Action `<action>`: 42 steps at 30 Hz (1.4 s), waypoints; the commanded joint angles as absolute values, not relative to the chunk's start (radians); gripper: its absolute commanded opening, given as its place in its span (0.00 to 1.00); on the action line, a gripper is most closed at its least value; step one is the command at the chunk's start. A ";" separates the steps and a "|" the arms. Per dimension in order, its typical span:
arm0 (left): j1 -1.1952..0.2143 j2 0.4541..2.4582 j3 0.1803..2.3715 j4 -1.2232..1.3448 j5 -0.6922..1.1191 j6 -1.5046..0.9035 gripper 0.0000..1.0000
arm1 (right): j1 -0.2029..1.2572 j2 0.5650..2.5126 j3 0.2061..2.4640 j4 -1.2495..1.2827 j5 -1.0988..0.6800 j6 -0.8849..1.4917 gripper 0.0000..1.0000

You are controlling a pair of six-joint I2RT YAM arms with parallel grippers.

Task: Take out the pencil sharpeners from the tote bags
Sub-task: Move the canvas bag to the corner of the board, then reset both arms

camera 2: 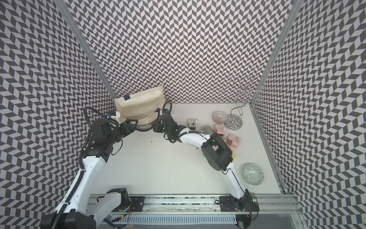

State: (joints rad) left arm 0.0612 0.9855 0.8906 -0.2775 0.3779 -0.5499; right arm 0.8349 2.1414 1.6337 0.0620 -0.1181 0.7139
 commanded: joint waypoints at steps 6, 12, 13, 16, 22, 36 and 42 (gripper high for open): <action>0.061 0.950 0.898 -0.121 0.350 -0.589 0.73 | 0.789 1.827 1.466 0.259 -0.196 0.610 0.53; -0.014 0.965 0.899 -0.113 0.253 -0.596 0.78 | 0.735 1.594 1.291 0.277 -0.216 0.515 0.63; -0.050 0.964 0.895 -0.112 0.200 -0.588 0.80 | 0.721 1.551 1.265 0.259 -0.199 0.497 0.65; -0.187 0.954 0.860 -0.113 -0.010 -0.563 0.92 | 0.679 1.427 1.174 0.192 -0.084 0.420 0.76; -0.440 0.917 0.631 0.080 -0.474 -0.460 1.00 | 0.633 1.183 0.875 0.155 0.502 0.288 0.86; -0.389 1.004 0.217 0.807 -0.467 0.047 1.00 | 0.345 0.863 0.107 0.777 0.637 -0.013 1.00; -0.224 1.053 0.176 0.901 -0.358 0.024 1.00 | 0.315 1.044 0.173 0.843 0.547 -0.068 1.00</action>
State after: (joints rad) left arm -0.2520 1.0206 0.1905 0.8013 -0.4255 0.0051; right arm 0.3214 0.9775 0.1501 0.6659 0.6029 -0.0010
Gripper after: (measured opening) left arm 0.997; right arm 0.995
